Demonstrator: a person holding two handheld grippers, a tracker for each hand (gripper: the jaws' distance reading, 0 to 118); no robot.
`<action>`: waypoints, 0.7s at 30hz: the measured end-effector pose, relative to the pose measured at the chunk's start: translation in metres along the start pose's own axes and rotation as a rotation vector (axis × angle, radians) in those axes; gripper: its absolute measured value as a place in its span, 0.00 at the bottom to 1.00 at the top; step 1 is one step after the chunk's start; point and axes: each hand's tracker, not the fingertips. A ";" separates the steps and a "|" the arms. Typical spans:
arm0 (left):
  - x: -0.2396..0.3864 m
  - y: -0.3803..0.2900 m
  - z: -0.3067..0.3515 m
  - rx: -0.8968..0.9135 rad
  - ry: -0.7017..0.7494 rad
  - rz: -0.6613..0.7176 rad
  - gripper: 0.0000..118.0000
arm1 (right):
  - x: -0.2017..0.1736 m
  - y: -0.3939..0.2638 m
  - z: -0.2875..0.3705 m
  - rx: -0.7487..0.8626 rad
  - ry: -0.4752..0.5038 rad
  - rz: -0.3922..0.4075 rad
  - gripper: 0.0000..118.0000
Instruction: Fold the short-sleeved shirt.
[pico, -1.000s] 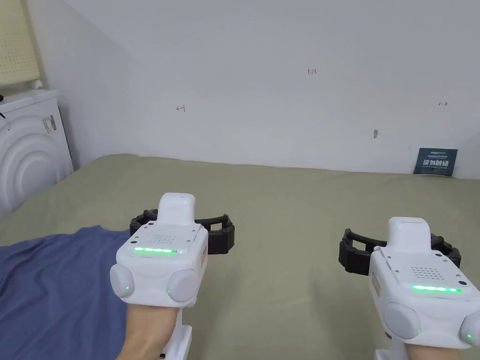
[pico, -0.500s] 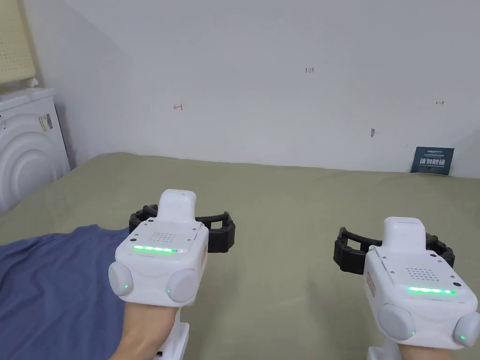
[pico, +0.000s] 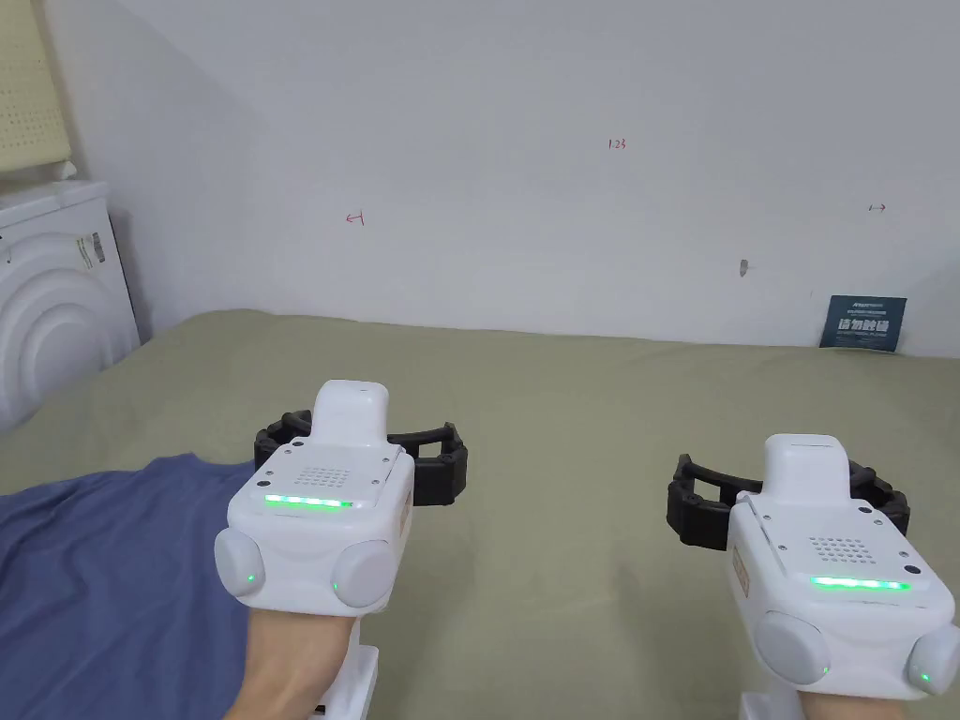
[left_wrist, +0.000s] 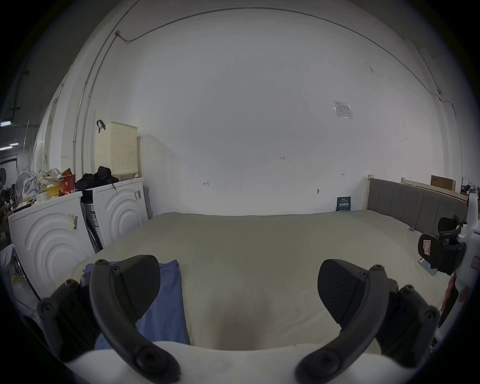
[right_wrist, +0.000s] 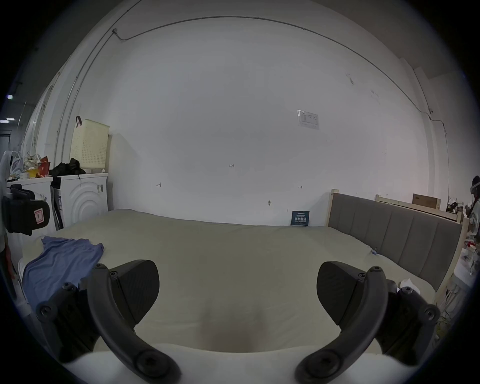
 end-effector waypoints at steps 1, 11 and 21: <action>0.000 0.000 0.000 -0.005 -0.007 0.002 1.00 | 0.001 0.000 0.000 -0.002 0.005 -0.004 1.00; 0.000 0.000 0.000 -0.005 -0.021 0.008 1.00 | 0.000 -0.002 -0.001 -0.008 0.006 -0.005 1.00; 0.000 -0.001 0.002 0.002 -0.023 0.014 1.00 | 0.001 -0.001 0.004 0.035 0.014 -0.022 1.00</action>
